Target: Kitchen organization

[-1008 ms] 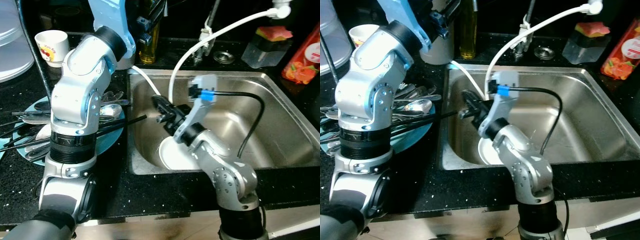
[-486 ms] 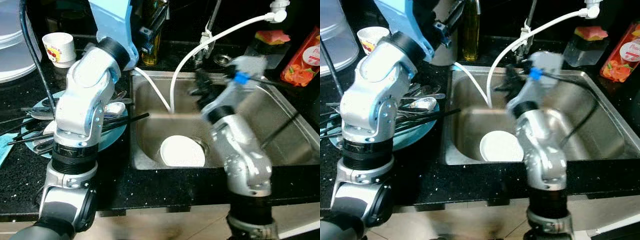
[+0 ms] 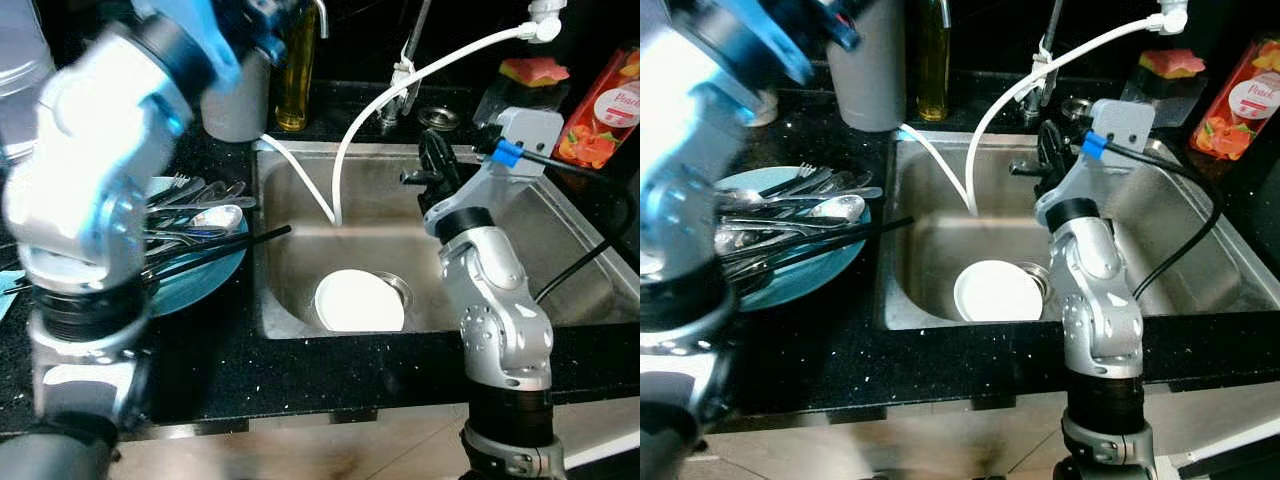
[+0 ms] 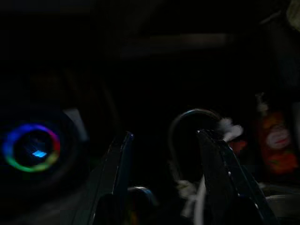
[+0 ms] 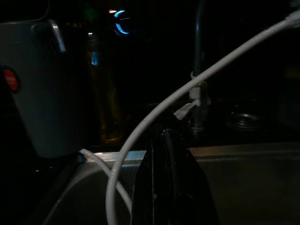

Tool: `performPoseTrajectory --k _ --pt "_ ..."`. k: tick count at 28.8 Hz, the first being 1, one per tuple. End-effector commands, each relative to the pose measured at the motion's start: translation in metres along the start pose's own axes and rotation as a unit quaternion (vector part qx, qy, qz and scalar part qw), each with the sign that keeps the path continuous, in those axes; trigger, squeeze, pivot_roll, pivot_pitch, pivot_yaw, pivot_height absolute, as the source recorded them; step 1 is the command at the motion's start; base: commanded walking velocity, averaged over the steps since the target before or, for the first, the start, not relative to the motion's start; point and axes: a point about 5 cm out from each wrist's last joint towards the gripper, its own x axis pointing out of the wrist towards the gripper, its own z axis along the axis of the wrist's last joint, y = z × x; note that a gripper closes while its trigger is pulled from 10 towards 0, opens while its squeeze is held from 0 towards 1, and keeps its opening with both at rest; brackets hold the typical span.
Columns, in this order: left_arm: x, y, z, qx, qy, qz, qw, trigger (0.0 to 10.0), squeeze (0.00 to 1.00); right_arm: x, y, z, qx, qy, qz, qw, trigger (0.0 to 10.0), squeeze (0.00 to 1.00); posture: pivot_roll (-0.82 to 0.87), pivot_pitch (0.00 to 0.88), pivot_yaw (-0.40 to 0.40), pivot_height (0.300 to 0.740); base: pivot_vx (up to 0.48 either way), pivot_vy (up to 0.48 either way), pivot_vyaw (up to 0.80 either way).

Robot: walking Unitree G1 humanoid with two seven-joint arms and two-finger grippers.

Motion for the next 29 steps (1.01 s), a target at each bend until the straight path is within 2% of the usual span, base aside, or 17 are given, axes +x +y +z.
performPoseTrajectory --k 1,5,6,7,8,9,10,11,15,18,19,22,23,24,27,28,29 --pt "-0.001 0.004 0.005 0.063 0.015 -0.003 0.998 10.0 0.00 -0.001 -0.004 -0.004 -0.004 0.001 -0.011 1.000 10.0 0.00 0.24 0.053 -0.073 0.740 0.000 0.000 0.00" --pt "-0.003 0.007 0.002 0.101 0.048 0.002 0.994 10.0 0.00 0.000 -0.007 -0.004 -0.005 0.001 -0.016 1.000 10.0 0.00 0.24 0.057 -0.073 0.740 0.000 0.000 0.00" --pt "-0.004 0.007 -0.002 0.121 0.074 -0.010 0.990 10.0 0.00 -0.001 -0.009 -0.004 -0.006 0.001 -0.019 1.000 10.0 0.00 0.24 0.057 -0.073 0.740 0.000 0.000 0.00" --pt "-0.002 0.008 -0.026 0.137 0.130 -0.041 0.981 10.0 0.00 -0.001 -0.010 -0.005 -0.007 0.002 -0.021 1.000 10.0 0.00 0.25 0.062 -0.076 0.740 0.000 0.000 0.00" --pt "-0.002 0.008 -0.026 0.137 0.130 -0.041 0.981 10.0 0.00 -0.001 -0.010 -0.005 -0.007 0.002 -0.021 1.000 10.0 0.00 0.25 0.062 -0.076 0.740 0.000 0.000 0.00" --pt "-0.008 0.010 -0.068 0.142 0.229 -0.102 0.957 10.0 0.00 -0.001 -0.012 -0.006 -0.007 0.004 -0.023 1.000 10.0 0.00 0.25 0.062 -0.076 0.740 0.000 0.000 0.00" --pt "-0.013 0.012 -0.079 0.134 0.262 -0.125 0.948 10.0 0.00 -0.001 -0.012 -0.006 -0.007 0.005 -0.023 1.000 10.0 0.00 0.25 0.062 -0.076 0.740 0.000 0.000 0.00" --pt "-0.020 0.013 -0.082 0.135 0.283 -0.151 0.938 10.0 0.00 -0.001 -0.012 -0.007 -0.007 0.007 -0.023 1.000 10.0 0.00 0.25 0.062 -0.076 0.740 0.000 0.000 0.00" --pt "-0.024 0.013 -0.084 0.137 0.294 -0.169 0.931 10.0 0.00 -0.001 -0.012 -0.008 -0.007 0.008 -0.022 1.000 10.0 0.00 0.25 0.062 -0.076 0.740 0.000 0.000 0.00" --pt "-0.048 0.015 -0.084 0.132 0.335 -0.215 0.908 10.0 0.00 -0.003 -0.011 -0.013 -0.004 0.012 -0.024 1.000 10.0 0.00 0.27 0.074 -0.066 0.740 0.000 0.000 0.00" --pt "-0.052 0.015 -0.083 0.138 0.338 -0.218 0.905 10.0 0.00 -0.003 -0.010 -0.014 -0.002 0.014 -0.025 1.000 10.0 0.00 0.27 0.074 -0.066 0.740 0.000 0.000 0.00" --pt "-0.052 0.017 -0.083 0.150 0.333 -0.205 0.908 10.0 0.00 -0.003 -0.010 -0.016 -0.001 0.016 -0.024 1.000 10.0 0.00 0.27 0.077 -0.071 0.740 0.000 0.000 0.00" --pt "-0.045 0.018 -0.082 0.163 0.305 -0.185 0.920 10.0 0.00 -0.003 -0.010 -0.016 0.000 0.017 -0.023 1.000 10.0 0.00 0.27 0.077 -0.072 0.740 0.000 0.000 0.00" --pt "-0.045 0.018 -0.082 0.163 0.305 -0.185 0.920 10.0 0.00 -0.003 -0.010 -0.016 0.000 0.017 -0.023 1.000 10.0 0.00 0.27 0.077 -0.072 0.740 0.000 0.000 0.00" --pt "-0.027 0.019 -0.078 0.133 0.246 -0.130 0.951 10.0 0.00 -0.003 -0.010 -0.016 0.001 0.016 -0.022 1.000 10.0 0.00 0.27 0.075 -0.073 0.740 0.000 0.000 0.00" --pt "-0.019 0.021 -0.076 0.125 0.223 -0.090 0.963 10.0 0.00 -0.002 -0.010 -0.016 0.002 0.014 -0.023 1.000 10.0 0.00 0.27 0.075 -0.073 0.740 0.000 0.000 0.00" --pt "-0.019 0.021 -0.076 0.125 0.223 -0.090 0.963 10.0 0.00 -0.002 -0.010 -0.016 0.002 0.014 -0.023 1.000 10.0 0.00 0.27 0.075 -0.073 0.740 0.000 0.000 0.00"
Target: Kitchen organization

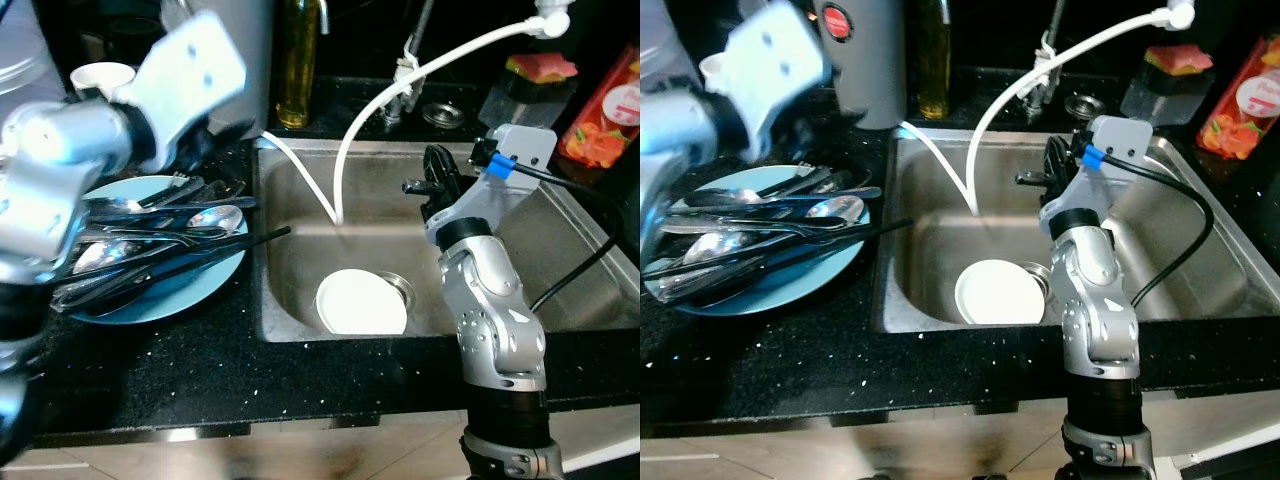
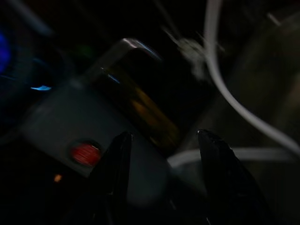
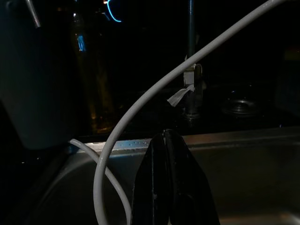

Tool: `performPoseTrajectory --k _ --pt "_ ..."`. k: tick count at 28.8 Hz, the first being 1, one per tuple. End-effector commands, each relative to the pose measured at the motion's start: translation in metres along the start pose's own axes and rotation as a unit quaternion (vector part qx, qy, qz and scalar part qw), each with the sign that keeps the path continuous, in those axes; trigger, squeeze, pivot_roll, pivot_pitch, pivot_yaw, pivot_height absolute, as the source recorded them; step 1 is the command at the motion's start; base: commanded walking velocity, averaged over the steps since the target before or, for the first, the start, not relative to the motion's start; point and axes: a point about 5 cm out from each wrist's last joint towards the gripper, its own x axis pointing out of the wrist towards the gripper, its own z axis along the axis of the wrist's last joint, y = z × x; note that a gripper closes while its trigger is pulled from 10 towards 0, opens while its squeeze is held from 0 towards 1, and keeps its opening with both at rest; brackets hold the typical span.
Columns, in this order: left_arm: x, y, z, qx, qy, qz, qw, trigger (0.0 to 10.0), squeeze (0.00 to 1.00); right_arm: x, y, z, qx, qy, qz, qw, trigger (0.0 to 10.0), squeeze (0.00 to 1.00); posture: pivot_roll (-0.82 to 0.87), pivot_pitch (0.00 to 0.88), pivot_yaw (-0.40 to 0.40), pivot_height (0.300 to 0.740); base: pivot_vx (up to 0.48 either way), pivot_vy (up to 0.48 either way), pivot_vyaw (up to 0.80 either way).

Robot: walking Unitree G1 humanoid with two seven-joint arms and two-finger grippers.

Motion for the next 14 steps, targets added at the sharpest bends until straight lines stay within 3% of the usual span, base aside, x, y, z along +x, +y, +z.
performPoseTrajectory --k 1,3,8,10,11,13,14 --pt "0.002 0.003 0.003 -0.012 -0.018 0.031 0.999 10.0 0.00 -0.001 -0.003 -0.003 0.001 0.002 -0.007 1.000 10.0 0.00 0.27 0.075 -0.073 0.740 0.000 0.000 0.00" --pt "0.007 0.001 0.010 -0.044 -0.043 0.058 0.996 10.0 0.00 -0.002 -0.002 -0.004 0.002 0.001 -0.007 1.000 10.0 0.00 0.26 0.075 -0.071 0.740 0.000 0.000 0.00" --pt "0.013 -0.009 0.018 -0.092 -0.071 0.066 0.991 10.0 0.00 -0.003 -0.002 -0.005 0.004 0.003 -0.007 1.000 10.0 0.00 0.26 0.076 -0.073 0.740 0.000 0.000 0.00" --pt "0.021 -0.027 0.028 -0.163 -0.102 0.077 0.978 10.0 0.00 -0.003 -0.001 -0.005 0.006 0.002 -0.007 1.000 10.0 0.00 0.26 0.077 -0.074 0.740 0.000 0.000 0.00" --pt "0.021 -0.027 0.028 -0.163 -0.102 0.077 0.978 10.0 0.00 -0.003 -0.001 -0.005 0.006 0.002 -0.007 1.000 10.0 0.00 0.26 0.077 -0.074 0.740 0.000 0.000 0.00" --pt "0.028 -0.033 0.039 -0.212 -0.134 0.113 0.961 10.0 0.00 -0.002 0.000 -0.005 0.008 0.001 -0.006 1.000 10.0 0.00 0.25 0.076 -0.075 0.740 0.000 0.000 0.00" --pt "0.028 -0.033 0.039 -0.212 -0.134 0.113 0.961 10.0 0.00 -0.002 0.000 -0.005 0.008 0.001 -0.006 1.000 10.0 0.00 0.25 0.076 -0.075 0.740 0.000 0.000 0.00"
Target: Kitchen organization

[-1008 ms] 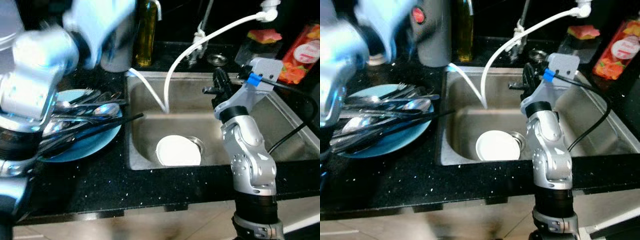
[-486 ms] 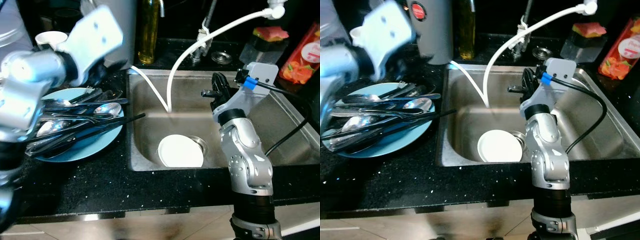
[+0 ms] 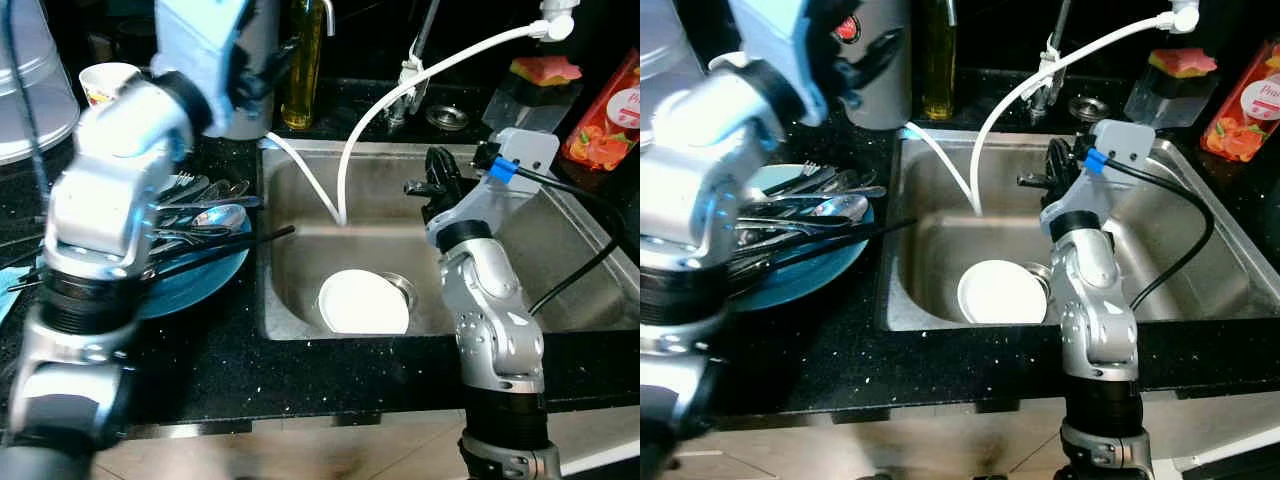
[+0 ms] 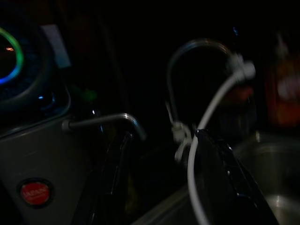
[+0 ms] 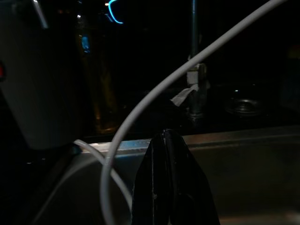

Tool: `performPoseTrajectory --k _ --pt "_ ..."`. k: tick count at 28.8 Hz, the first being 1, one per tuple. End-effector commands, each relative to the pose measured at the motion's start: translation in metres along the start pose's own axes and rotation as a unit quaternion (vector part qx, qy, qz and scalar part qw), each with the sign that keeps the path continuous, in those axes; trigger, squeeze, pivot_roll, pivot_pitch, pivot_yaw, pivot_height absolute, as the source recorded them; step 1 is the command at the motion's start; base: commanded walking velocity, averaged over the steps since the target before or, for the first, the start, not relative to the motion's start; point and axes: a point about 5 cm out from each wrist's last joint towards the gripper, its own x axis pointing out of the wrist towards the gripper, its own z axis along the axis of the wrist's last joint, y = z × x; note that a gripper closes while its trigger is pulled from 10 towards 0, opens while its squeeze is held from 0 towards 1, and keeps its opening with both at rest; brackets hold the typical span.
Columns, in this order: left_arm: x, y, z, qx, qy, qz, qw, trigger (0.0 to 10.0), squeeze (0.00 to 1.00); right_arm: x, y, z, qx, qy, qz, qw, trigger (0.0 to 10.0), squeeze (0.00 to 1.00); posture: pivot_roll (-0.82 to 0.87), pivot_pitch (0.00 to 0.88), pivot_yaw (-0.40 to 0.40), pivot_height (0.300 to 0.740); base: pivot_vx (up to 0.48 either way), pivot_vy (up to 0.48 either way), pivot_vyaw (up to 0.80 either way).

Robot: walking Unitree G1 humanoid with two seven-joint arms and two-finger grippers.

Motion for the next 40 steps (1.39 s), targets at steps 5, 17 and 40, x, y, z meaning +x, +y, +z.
performPoseTrajectory --k 5,17,40 --pt "0.005 0.010 0.013 -0.005 -0.030 0.048 0.998 10.0 0.00 -0.001 -0.004 -0.002 -0.001 0.001 -0.008 1.000 10.0 0.00 0.25 0.073 -0.073 0.740 0.000 0.000 0.00" --pt "0.005 0.019 0.012 0.007 -0.029 0.100 0.995 10.0 0.00 0.000 -0.003 -0.002 0.001 0.001 -0.007 1.000 10.0 0.00 0.25 0.061 -0.073 0.740 0.000 0.000 0.00" --pt "0.005 0.019 0.008 0.012 -0.024 0.108 0.994 10.0 0.00 0.000 -0.003 -0.003 0.001 0.001 -0.005 1.000 10.0 0.00 0.25 0.051 -0.073 0.740 -0.081 0.000 0.00"
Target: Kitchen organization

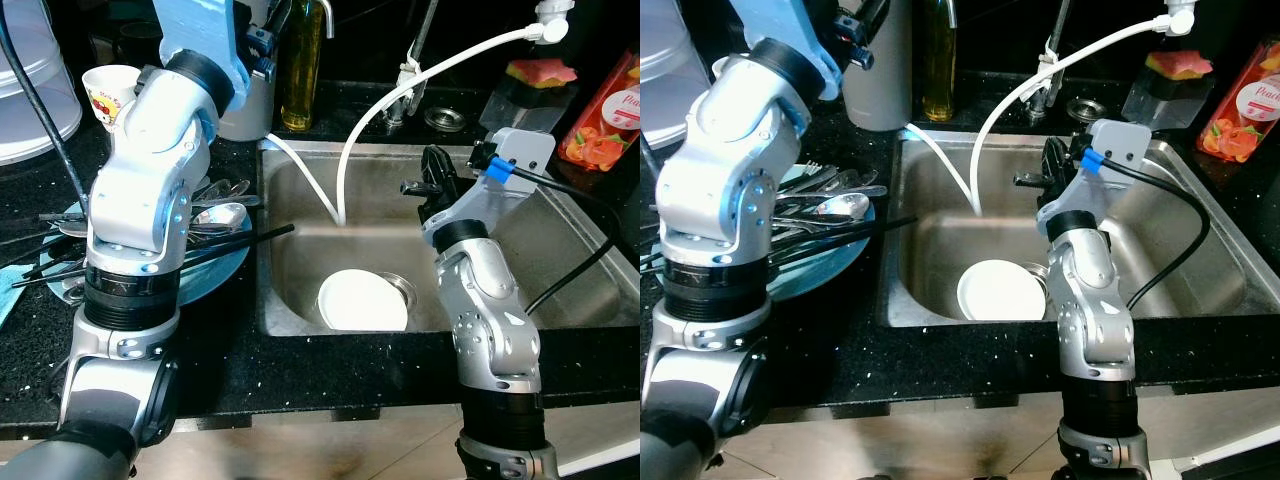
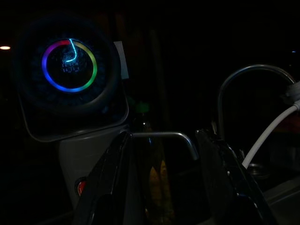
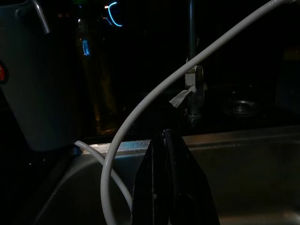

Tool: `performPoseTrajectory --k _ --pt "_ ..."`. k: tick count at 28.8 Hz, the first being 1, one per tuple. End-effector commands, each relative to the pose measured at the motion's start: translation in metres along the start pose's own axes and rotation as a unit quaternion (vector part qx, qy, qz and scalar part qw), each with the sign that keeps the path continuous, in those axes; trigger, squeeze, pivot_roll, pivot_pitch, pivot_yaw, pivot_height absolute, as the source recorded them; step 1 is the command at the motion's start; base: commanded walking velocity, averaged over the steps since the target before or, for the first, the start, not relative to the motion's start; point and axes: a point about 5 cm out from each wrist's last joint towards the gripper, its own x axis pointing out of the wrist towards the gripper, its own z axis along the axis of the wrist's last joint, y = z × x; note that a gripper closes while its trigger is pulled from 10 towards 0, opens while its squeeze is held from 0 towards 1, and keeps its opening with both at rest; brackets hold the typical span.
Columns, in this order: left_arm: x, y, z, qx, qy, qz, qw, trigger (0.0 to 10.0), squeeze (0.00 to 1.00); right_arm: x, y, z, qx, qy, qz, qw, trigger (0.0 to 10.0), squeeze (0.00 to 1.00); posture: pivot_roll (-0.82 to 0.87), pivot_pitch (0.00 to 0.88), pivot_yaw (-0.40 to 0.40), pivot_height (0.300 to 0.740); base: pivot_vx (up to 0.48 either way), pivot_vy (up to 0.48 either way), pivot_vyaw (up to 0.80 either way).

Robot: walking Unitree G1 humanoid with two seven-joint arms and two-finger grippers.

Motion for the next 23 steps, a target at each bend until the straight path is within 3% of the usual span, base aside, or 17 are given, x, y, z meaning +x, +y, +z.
performPoseTrajectory --k 1,23 --pt "0.0010 -0.0026 -0.0007 0.003 0.002 -0.003 1.000 10.0 0.00 -0.0004 -0.0015 -0.0033 0.001 0.005 -0.003 1.000 10.0 0.00 0.25 0.051 -0.073 0.740 -0.311 0.000 0.00" --pt "0.0026 -0.0013 -0.0014 0.001 0.005 0.000 1.000 10.0 0.00 -0.0007 -0.0018 -0.0036 0.002 0.005 -0.005 1.000 10.0 0.00 0.25 0.057 -0.068 0.740 -0.317 0.000 0.00"
